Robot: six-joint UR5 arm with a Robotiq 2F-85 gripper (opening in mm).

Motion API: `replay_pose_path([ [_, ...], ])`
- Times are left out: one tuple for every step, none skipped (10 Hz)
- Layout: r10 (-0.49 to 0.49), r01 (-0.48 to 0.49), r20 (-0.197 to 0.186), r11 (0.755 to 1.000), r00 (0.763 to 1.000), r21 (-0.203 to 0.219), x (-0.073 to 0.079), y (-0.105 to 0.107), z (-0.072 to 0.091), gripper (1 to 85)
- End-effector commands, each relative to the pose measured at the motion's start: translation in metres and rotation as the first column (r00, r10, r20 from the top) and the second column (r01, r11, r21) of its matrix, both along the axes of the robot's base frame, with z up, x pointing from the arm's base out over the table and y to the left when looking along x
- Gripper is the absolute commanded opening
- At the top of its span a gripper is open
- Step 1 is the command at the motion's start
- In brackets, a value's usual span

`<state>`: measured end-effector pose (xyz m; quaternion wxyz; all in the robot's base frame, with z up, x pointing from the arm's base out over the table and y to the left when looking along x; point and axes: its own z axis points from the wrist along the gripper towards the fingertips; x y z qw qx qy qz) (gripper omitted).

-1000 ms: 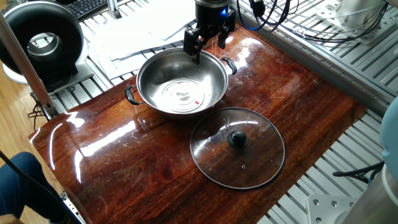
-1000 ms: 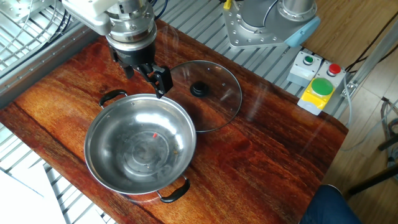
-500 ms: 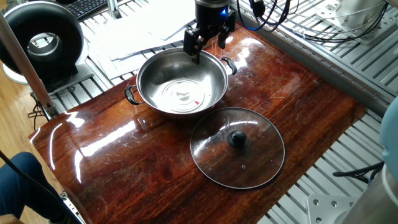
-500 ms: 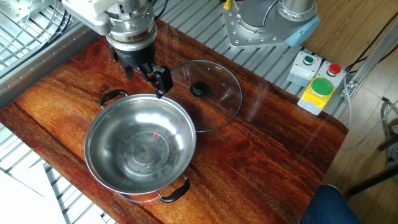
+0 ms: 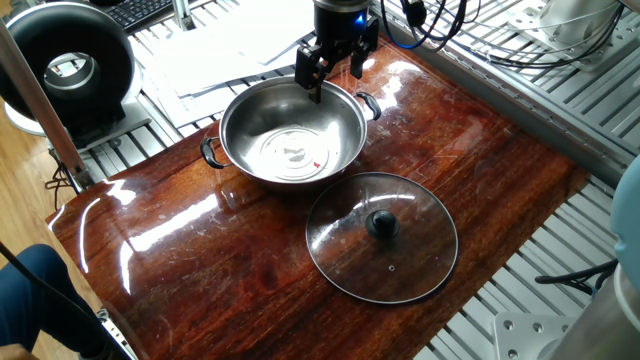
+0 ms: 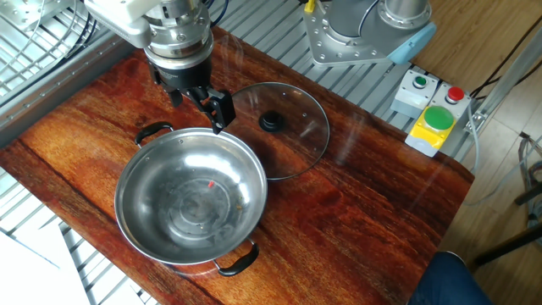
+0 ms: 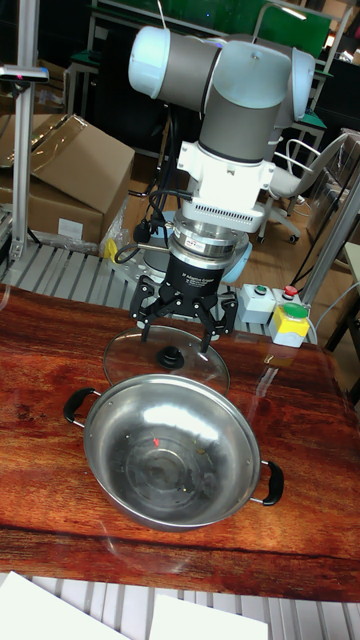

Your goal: Cover the pot with the lid

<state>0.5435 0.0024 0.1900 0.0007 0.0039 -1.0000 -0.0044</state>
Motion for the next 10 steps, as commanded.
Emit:
replay_pose_path([
  [-0.008, 0.016, -0.248, 0.999, 0.969, 0.030, -0.0645, 0.0109, 0.0083, 1.3],
  [-0.013, 0.019, -0.248, 1.000, 0.969, 0.020, -0.0633, 0.0113, 0.0084, 1.3],
  [-0.014, 0.019, -0.250, 1.000, 0.968, 0.018, -0.0635, 0.0113, 0.0087, 1.3],
  [-0.014, 0.019, -0.250, 1.000, 0.968, 0.018, -0.0635, 0.0113, 0.0088, 1.3],
  [-0.014, 0.019, -0.250, 1.000, 0.968, 0.018, -0.0635, 0.0113, 0.0090, 1.3],
  [-0.014, 0.019, -0.248, 1.000, 0.969, 0.018, -0.0632, 0.0114, 0.0090, 1.3],
  [-0.015, 0.020, -0.247, 1.000, 0.969, 0.018, -0.0630, 0.0113, 0.0094, 1.3],
  [-0.019, 0.023, -0.242, 1.000, 0.970, 0.014, -0.0623, 0.0104, 0.0103, 1.3],
  [-0.029, 0.032, -0.232, 0.999, 0.972, 0.012, -0.0607, 0.0100, 0.0121, 1.3],
  [-0.039, 0.043, -0.207, 0.999, 0.978, 0.014, -0.0568, 0.0104, 0.0148, 1.3],
])
